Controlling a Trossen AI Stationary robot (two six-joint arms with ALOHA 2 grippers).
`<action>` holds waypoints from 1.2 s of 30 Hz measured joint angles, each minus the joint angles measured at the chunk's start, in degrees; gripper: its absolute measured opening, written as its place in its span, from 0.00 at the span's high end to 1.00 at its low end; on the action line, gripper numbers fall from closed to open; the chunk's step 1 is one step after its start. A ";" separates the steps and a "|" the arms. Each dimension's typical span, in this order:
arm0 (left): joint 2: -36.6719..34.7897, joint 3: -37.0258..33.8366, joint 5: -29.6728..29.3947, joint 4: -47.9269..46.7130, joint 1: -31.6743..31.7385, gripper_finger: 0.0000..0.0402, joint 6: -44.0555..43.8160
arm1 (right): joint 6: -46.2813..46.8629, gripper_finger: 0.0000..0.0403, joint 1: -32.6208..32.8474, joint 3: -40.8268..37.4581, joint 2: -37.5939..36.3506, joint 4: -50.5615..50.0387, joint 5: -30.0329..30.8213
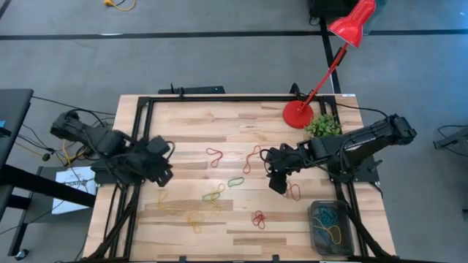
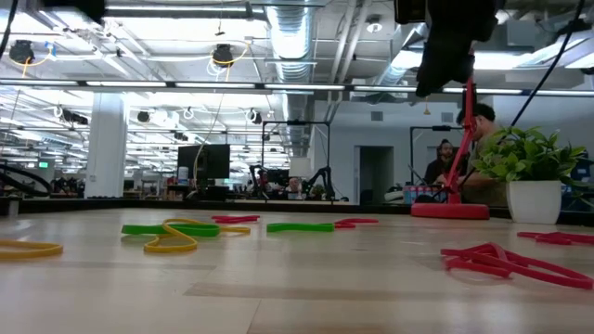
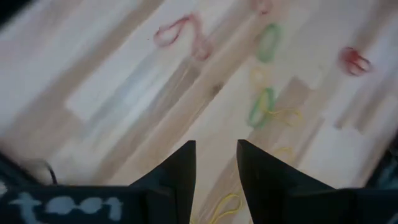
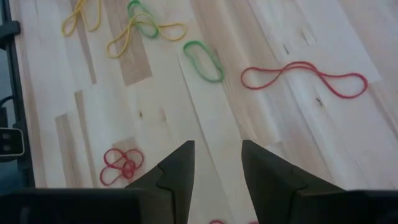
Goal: Pick and place items into bin
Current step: Put the yellow rubber band into the black bin
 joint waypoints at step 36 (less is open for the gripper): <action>-5.64 -46.38 15.64 31.83 -8.61 0.74 -3.87 | 7.31 0.70 -0.11 0.00 -0.02 3.56 1.77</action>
